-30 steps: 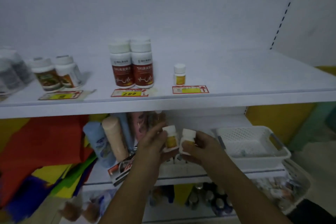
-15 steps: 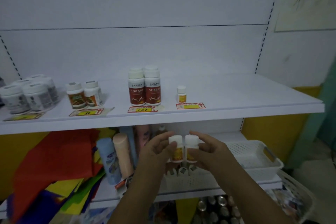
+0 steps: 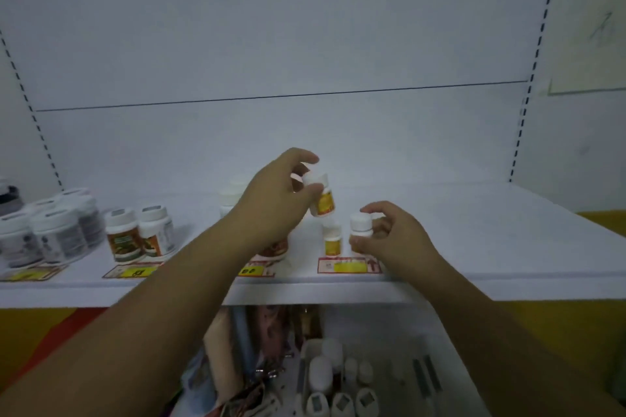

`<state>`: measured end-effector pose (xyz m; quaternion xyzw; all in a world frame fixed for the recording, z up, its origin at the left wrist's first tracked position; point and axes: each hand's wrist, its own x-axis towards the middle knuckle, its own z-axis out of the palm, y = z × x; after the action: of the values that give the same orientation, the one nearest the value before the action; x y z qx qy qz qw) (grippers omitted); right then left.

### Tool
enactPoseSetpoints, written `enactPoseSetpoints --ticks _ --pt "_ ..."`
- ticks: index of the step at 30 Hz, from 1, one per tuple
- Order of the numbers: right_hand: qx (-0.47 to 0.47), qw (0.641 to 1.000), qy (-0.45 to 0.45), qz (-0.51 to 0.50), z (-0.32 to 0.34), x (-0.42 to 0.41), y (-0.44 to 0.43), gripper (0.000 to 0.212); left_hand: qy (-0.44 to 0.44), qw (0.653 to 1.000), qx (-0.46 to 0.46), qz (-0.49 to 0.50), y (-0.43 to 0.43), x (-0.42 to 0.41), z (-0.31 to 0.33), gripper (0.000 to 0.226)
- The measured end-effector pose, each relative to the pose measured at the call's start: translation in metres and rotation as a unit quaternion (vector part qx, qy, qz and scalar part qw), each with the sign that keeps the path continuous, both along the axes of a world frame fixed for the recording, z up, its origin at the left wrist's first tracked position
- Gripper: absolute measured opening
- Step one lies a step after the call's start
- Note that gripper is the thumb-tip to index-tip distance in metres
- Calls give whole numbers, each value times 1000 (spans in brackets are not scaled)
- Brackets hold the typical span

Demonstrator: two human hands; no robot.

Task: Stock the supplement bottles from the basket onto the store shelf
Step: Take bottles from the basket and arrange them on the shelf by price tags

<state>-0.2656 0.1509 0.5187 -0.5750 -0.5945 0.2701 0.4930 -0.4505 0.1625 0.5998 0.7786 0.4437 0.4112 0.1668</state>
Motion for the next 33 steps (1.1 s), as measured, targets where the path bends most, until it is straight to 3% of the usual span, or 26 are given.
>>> enactPoseSetpoints --ticks 3,10,19,25,28,33 --pt "-27 999 -29 24 -9 1 24 42 130 991 -14 18 28 16 16 43" --pt "-16 998 -56 36 -26 7 41 38 301 951 -66 32 64 44 23 35" --pt "11 995 -101 19 -30 6 40 35 321 913 -252 31 90 61 9 26" --pt "20 992 -122 16 -33 6 40 39 291 903 -314 39 92 62 -1 23" --pt "17 992 -120 19 -34 6 39 46 289 907 -303 42 89 63 -4 31" --pt "53 993 -105 -1 -31 3 31 70 376 916 -137 32 71 63 -5 53"
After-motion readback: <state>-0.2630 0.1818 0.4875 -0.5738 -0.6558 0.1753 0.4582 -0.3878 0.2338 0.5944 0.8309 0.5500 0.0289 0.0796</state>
